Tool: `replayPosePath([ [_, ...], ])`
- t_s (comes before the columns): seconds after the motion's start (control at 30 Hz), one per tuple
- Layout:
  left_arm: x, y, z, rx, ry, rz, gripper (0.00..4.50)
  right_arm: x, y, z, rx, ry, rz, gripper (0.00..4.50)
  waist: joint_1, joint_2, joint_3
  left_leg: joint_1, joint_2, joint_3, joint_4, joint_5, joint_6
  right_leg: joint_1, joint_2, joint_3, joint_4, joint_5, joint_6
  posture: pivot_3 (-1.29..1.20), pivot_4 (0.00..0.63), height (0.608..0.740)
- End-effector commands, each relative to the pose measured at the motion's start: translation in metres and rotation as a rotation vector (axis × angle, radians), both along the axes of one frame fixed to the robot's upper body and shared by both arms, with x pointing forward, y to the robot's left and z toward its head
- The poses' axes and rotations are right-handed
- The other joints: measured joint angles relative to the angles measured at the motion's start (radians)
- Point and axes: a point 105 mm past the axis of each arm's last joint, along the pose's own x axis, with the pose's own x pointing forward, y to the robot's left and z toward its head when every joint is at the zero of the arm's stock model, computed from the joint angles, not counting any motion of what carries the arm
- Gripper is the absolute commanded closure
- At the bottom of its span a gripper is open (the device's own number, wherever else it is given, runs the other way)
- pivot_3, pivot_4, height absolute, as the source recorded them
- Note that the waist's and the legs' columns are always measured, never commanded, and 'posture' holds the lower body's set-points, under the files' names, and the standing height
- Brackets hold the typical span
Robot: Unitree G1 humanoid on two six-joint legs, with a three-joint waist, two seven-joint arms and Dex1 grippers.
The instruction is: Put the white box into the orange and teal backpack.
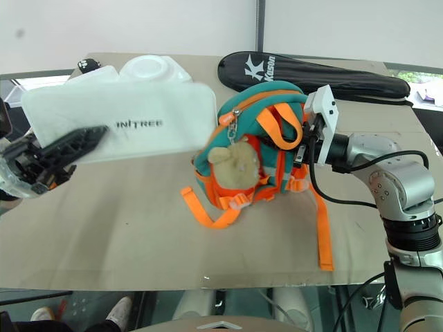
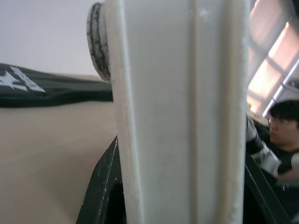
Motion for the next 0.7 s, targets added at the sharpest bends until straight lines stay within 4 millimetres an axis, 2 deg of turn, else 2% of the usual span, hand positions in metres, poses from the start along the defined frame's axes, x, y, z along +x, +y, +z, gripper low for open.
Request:
replayPosePath([
  [0.03,-0.007,-0.006,0.000,0.093,-0.056,-0.044,3.42,0.006,-0.015,0.011,0.020,-0.005,-0.050,4.44,-0.001,0.000,0.000,0.000,0.000,0.000,0.000,0.000,0.000,0.000,0.000,0.000,0.000,0.000,0.000,0.00,0.150,0.740],
  [0.13,-0.004,-0.011,-0.015,0.230,-0.098,-0.041,3.42,0.003,-0.015,0.011,0.023,0.021,-0.030,4.44,0.001,0.000,0.000,0.000,0.000,0.001,0.000,0.000,0.000,0.000,0.000,0.000,0.000,0.000,0.000,0.00,0.150,0.740],
  [0.37,0.004,-0.018,-0.022,0.388,-0.243,-0.050,3.42,-0.008,-0.012,0.013,-0.003,0.021,0.033,4.44,0.005,0.000,0.000,0.000,0.000,0.001,0.000,0.000,0.000,0.000,0.000,0.001,0.000,0.000,0.000,0.00,0.150,0.740],
  [0.47,0.014,-0.030,-0.017,0.440,-0.339,-0.045,3.42,-0.020,-0.002,0.019,-0.015,-0.034,0.099,4.44,0.009,0.000,0.000,0.000,0.000,0.001,0.000,0.000,0.000,0.000,0.000,0.001,0.000,0.000,0.000,0.00,0.150,0.740],
  [0.57,0.029,-0.037,-0.006,0.439,-0.417,0.007,3.42,-0.030,0.007,0.020,-0.019,-0.039,0.150,4.44,0.015,0.001,0.000,-0.001,0.000,0.000,0.001,0.000,0.000,0.000,0.000,0.001,0.000,0.000,0.000,0.00,0.150,0.740],
  [0.7,0.050,-0.050,0.004,0.532,-0.536,0.051,3.42,-0.045,0.020,0.023,-0.017,-0.037,0.234,4.44,0.019,0.000,0.000,-0.001,0.000,0.000,0.002,0.000,0.000,0.000,0.001,0.000,0.000,0.002,0.004,0.00,0.150,0.740],
])
